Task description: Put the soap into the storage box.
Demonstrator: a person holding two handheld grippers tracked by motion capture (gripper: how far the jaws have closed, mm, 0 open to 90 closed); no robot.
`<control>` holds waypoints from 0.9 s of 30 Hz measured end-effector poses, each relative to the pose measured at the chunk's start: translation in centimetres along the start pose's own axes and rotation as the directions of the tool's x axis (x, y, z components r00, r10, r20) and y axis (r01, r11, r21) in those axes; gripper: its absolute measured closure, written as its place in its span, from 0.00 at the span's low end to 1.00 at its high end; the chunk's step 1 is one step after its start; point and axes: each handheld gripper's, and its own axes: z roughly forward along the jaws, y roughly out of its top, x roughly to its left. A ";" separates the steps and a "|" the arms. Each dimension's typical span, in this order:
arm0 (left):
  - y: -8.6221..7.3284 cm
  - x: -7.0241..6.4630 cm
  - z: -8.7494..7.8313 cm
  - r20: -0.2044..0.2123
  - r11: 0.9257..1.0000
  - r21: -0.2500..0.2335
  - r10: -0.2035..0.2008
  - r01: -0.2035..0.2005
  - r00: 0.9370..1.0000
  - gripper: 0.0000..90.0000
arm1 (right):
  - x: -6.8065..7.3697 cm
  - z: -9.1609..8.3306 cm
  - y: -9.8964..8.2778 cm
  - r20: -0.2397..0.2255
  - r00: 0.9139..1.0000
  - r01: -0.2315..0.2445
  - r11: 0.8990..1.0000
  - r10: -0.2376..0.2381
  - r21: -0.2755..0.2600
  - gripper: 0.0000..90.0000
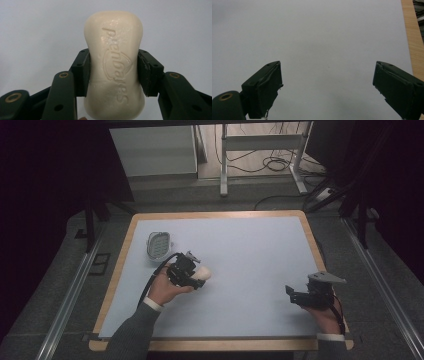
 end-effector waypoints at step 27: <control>-0.1 2.2 -1.6 -0.034 0.999 -0.023 -0.045 0.044 0.998 0.55 | -0.2 0.0 -0.1 0.003 1.000 -0.006 1.000 0.006 0.000 0.09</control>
